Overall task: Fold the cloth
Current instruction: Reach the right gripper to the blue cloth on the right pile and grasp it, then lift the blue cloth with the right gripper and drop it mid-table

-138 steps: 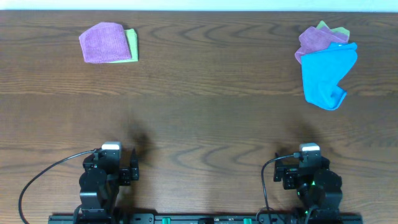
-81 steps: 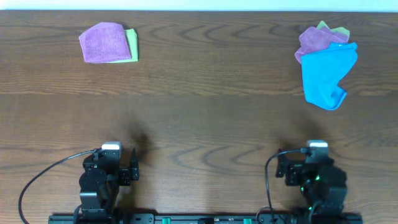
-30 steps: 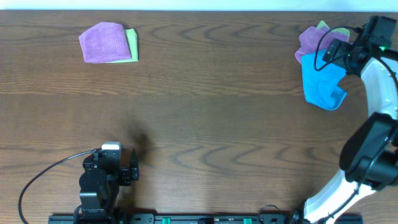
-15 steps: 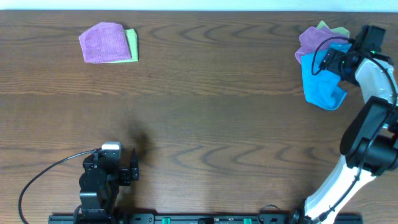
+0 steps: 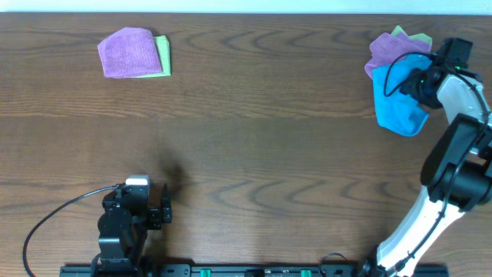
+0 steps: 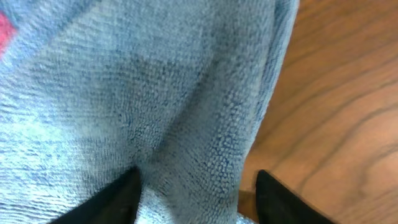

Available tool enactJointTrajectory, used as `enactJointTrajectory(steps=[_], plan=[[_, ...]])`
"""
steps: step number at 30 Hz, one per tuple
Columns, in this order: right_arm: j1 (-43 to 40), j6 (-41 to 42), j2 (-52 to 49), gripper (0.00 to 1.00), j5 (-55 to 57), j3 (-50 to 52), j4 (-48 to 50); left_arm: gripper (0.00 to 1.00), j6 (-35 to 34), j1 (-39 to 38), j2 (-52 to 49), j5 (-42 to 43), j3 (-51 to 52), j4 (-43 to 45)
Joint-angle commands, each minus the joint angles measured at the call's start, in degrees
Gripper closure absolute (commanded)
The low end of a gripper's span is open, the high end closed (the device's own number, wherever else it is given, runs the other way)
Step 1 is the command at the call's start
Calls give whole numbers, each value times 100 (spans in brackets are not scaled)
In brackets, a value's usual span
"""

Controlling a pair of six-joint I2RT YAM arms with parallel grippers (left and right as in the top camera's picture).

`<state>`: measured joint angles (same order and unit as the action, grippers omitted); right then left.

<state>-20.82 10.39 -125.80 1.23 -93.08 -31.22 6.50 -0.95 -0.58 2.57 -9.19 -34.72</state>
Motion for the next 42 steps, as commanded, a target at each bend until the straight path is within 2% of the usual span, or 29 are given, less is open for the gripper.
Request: enactJointTrajectory(steps=[1, 2, 6, 12, 20, 31, 35, 42], plan=[[-55, 28, -177, 58, -118, -87, 24, 5, 120, 17, 37, -44, 35, -15], [-55, 26, -184, 64, -136, -87, 24, 5, 122, 17, 37, -44, 35, -15], [-52, 26, -181, 99, -153, -87, 17, 5, 122, 17, 37, -44, 35, -15], [-7, -393, 225, 99, -468, -90, -402, 5, 122, 17, 37, -44, 35, -15], [450, -920, 1652, 99, -463, -90, -1357, 5, 120, 17, 37, -44, 35, -15], [1707, -1189, 2946, 99, -640, -87, -2916, 5, 120, 17, 37, -44, 35, -15], [2382, -1331, 3224, 99, -898, -87, -2968, 5, 120, 17, 37, -44, 35, -15], [3606, -1329, 3252, 99, -1093, -87, -2328, 5, 122, 17, 37, -44, 35, -15]])
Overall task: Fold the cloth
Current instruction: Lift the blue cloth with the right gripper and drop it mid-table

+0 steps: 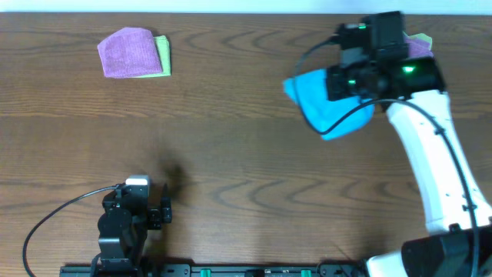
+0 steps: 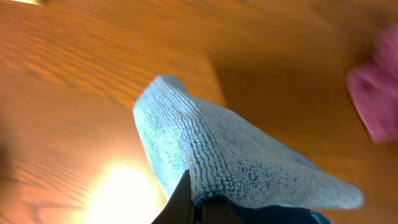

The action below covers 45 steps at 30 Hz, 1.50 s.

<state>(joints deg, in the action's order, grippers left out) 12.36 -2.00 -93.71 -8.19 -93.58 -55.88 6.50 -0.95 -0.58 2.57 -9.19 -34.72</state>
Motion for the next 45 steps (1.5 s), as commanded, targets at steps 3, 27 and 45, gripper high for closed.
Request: enactJointTrajectory(steps=[3, 27, 45], plan=[[625, -85, 35, 99, -151, -37, 787, 5, 122, 17, 37, -52, 35, -15], [46, 807, -896, 9, 1231, 107, -352, 5, 122, 17, 37, -48, 35, -15], [-1377, 732, -896, 15, -2225, 2636, 433, 5, -59, 17, 37, 2, 35, 234]])
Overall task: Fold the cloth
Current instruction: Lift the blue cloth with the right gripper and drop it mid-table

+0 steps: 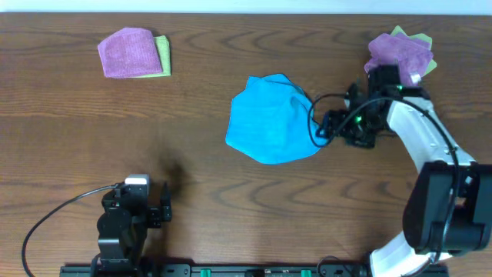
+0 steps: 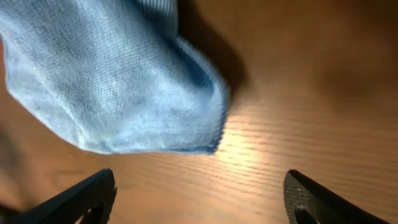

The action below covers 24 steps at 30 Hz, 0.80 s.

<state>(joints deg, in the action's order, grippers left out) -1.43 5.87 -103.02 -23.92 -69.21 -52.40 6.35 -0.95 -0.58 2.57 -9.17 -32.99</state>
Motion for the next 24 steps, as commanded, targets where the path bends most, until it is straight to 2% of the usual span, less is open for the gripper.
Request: enactJointTrajectory(steps=[1, 5, 9, 16, 24], plan=[[9, -39, 35, 15, -656, 315, 186, 5, -170, 17, 37, 2, 33, 68], [35, 87, 35, 20, -654, 577, 575, 5, -684, 17, 37, 184, 33, 68], [33, 247, 35, 27, -625, 782, 1045, 5, -1040, 17, 37, 820, 33, 68], [33, 553, 17, 32, -588, 1182, 1943, 5, -1154, 17, 37, 1502, 33, 66], [35, 745, -162, 41, -542, 1233, 2378, 5, -1154, 17, 37, 1508, 33, 68]])
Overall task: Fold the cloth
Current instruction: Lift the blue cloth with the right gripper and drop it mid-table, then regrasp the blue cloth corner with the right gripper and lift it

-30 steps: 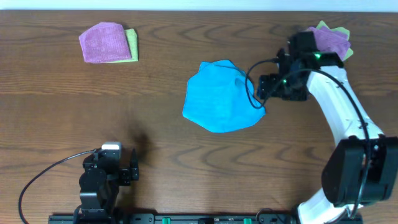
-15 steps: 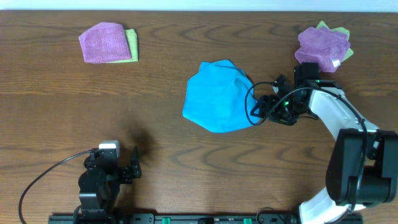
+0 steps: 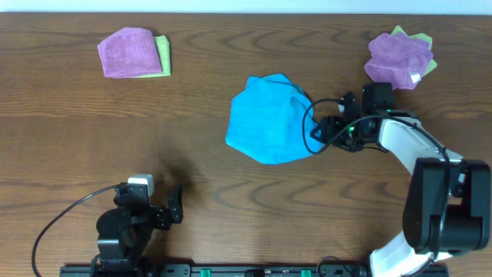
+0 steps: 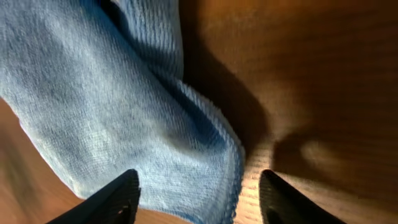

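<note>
The blue cloth (image 3: 269, 119) lies crumpled and roughly spread at the table's middle. My right gripper (image 3: 317, 132) sits low at the cloth's right edge. In the right wrist view the blue cloth (image 4: 124, 112) fills the left side, and its hemmed edge runs down between the two dark fingertips (image 4: 121, 199). That gripper (image 4: 199, 208) is open, straddling the edge over the wood. My left gripper (image 3: 175, 208) rests near the front left, far from the cloth; its jaw state does not show.
A purple cloth on a green one (image 3: 132, 52) lies at the back left. Another purple and green pile (image 3: 398, 54) lies at the back right, behind the right arm. A cable (image 3: 61, 219) loops from the left arm.
My right gripper has come onto the cloth's right edge, with its fingers closer together than before. The left arm has shifted a little to the right. The cloth lies as it did.
My right gripper was on the blue cloth at the back right pile. Then it held the cloth in the air, further left. Then the cloth lay at the middle with the gripper open beside it, and now the gripper straddles its right edge.
</note>
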Available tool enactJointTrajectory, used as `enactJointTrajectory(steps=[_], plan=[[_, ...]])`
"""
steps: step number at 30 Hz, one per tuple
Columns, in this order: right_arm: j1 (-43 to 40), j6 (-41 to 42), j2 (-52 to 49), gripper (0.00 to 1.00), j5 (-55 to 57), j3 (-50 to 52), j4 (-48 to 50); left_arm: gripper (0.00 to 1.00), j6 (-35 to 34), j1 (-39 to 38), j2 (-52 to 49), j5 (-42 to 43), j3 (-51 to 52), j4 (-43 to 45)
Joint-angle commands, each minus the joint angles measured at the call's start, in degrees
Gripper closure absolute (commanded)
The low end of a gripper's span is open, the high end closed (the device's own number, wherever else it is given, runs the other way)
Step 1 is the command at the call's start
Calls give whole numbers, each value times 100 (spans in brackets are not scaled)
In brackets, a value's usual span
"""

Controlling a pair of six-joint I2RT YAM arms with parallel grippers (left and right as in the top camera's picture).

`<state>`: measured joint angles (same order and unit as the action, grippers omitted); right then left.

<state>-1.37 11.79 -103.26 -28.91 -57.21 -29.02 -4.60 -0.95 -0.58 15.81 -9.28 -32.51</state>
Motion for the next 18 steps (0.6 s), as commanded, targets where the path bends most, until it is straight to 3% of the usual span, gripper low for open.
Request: enactJointTrajectory(steps=[1, 7, 10, 11, 12, 18], plan=[[31, 153, -166, 42, -42, 33, 57, 5, -59, 17, 37, 184, 44, 20], [35, 236, -308, 57, -46, 33, 83, 5, -59, 17, 37, 184, 44, 17], [55, 236, -315, 76, -44, 33, 162, 5, -59, 17, 37, 181, 44, 17], [70, 236, -315, 91, -48, 31, 205, 5, -59, 17, 37, 181, 44, 17], [72, 238, -313, 99, -55, 24, 208, 5, -59, 17, 37, 184, 44, 17], [79, 247, 299, 99, -887, -393, 199, 5, -59, 17, 37, 184, 44, 17]])
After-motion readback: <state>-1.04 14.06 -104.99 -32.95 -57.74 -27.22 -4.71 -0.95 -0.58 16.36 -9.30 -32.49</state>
